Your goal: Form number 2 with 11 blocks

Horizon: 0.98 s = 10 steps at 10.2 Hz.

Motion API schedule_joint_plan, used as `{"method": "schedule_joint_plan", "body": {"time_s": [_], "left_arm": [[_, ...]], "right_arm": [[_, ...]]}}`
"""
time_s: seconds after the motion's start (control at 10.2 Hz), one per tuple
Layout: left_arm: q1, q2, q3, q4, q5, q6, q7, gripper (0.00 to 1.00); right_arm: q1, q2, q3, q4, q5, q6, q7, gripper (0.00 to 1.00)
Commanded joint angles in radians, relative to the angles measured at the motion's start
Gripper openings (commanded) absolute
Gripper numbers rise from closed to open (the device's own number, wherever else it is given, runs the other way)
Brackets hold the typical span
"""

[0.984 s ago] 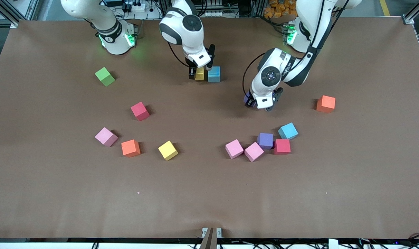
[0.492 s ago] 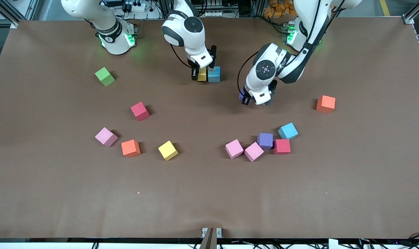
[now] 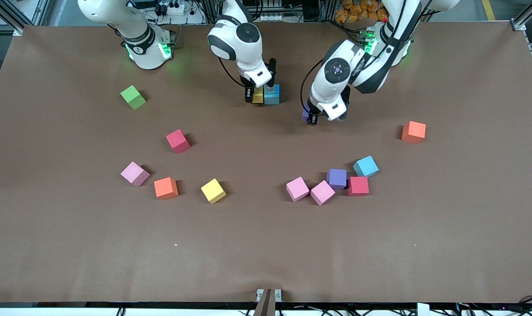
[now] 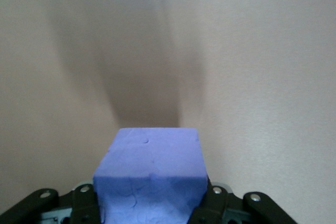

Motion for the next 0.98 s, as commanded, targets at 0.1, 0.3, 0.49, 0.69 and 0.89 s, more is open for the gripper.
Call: {"method": "schedule_joint_plan", "body": {"time_s": [0.1,0.3,0.49,0.69,0.89], "left_arm": [[0.006,-0.051,-0.061,-0.090,0.007,0.124,-0.178,0.23],[0.001,-0.022,-0.105,-0.084,0.007,0.141,-0.269,0.22],[-0.006,0.015,-0.112,-0.049,0.007,0.152,-0.287,0.22],[-0.057,0.074,-0.109,-0.009,0.007,0.158,-0.318,0.22],[-0.062,0.084,-0.110,-0.014,0.007,0.187,-0.321,0.21]], "right_arm": [[0.015,0.047,-0.008,0.031,-0.009,0.029,0.007,0.44],[0.015,0.057,-0.008,0.034,-0.008,0.032,0.012,0.57],[0.020,0.055,-0.008,0.036,-0.008,0.030,0.018,1.00],[0.021,0.043,-0.008,0.034,-0.008,0.017,0.019,1.00],[0.021,-0.001,-0.008,0.033,-0.008,-0.029,0.019,1.00]]}}
